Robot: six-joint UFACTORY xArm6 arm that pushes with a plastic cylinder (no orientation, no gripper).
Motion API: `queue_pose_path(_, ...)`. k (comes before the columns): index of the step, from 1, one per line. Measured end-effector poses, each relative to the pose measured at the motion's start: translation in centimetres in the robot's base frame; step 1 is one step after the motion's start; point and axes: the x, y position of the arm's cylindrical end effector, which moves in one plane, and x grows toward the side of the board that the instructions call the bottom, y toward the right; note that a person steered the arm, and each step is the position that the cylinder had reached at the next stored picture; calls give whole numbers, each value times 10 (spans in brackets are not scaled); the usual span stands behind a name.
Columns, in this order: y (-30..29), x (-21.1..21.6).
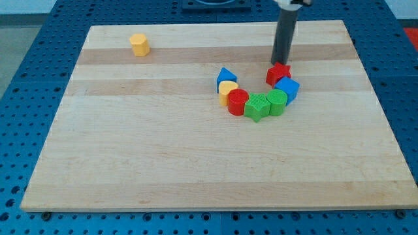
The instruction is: Touch the bottom left of red circle
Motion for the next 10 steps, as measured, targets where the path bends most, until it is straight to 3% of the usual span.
queue_pose_path(1,52,-15)
queue_pose_path(2,96,14)
queue_pose_path(4,106,112)
queue_pose_path(5,106,137)
queue_pose_path(7,81,171)
queue_pose_path(8,42,191)
queue_pose_path(10,-68,190)
